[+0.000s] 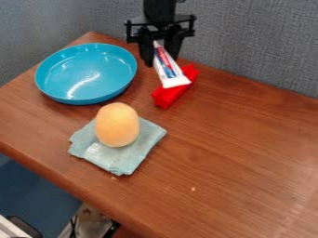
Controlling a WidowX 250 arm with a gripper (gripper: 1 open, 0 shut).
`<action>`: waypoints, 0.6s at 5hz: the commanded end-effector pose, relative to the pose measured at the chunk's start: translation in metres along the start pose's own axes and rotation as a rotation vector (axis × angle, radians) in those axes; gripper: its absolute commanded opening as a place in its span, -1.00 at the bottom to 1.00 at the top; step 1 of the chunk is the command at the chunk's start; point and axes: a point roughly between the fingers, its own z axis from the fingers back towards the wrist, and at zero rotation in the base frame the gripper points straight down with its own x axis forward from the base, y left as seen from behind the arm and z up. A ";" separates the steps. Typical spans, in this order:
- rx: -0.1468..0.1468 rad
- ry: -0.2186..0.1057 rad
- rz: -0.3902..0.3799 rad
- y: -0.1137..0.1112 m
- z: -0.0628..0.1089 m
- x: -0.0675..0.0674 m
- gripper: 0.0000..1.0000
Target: Put the toothpaste on the blue plate
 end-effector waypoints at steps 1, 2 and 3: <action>-0.034 -0.071 0.026 0.009 0.018 0.020 -1.00; -0.025 -0.088 0.045 0.017 0.014 0.030 -1.00; -0.017 -0.111 0.058 0.025 0.010 0.042 -1.00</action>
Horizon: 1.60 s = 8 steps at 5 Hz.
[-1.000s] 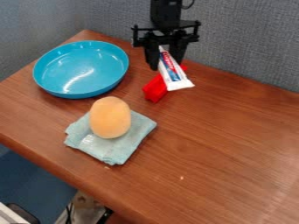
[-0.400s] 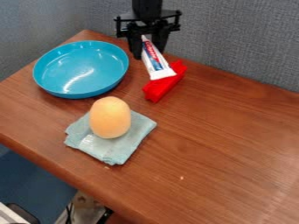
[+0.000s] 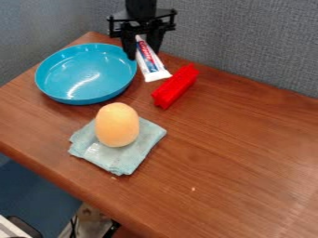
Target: Put the toothpaste on the blue plate
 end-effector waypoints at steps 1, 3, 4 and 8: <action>-0.014 -0.083 0.020 0.014 0.008 0.026 -1.00; 0.003 -0.143 0.038 0.025 -0.014 0.055 -1.00; 0.013 -0.166 0.050 0.028 -0.026 0.066 -1.00; 0.059 -0.208 0.035 0.036 -0.051 0.080 -1.00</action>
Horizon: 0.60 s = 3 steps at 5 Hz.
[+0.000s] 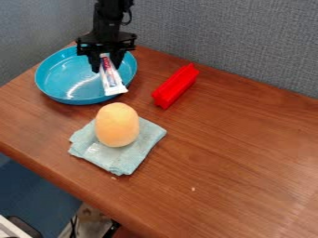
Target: Put the toothpaste on the blue plate
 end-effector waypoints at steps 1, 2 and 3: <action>0.006 -0.044 0.027 0.009 0.007 0.012 -1.00; 0.014 -0.045 0.024 0.010 0.003 0.013 -1.00; 0.019 -0.046 0.020 0.011 0.001 0.012 -1.00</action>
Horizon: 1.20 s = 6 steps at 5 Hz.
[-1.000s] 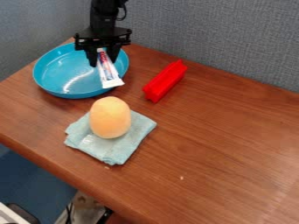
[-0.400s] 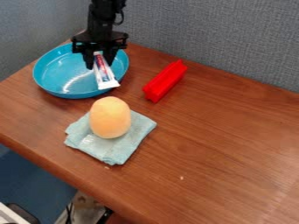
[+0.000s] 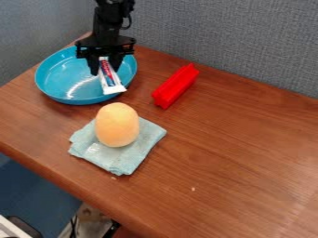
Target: Put the toothpaste on the blue plate
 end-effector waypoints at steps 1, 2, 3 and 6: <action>0.005 -0.037 0.020 0.010 0.008 0.011 -1.00; 0.008 -0.037 0.016 0.011 0.006 0.011 -1.00; 0.012 -0.037 0.012 0.012 0.005 0.011 -1.00; 0.024 -0.031 0.001 0.014 0.002 0.010 -1.00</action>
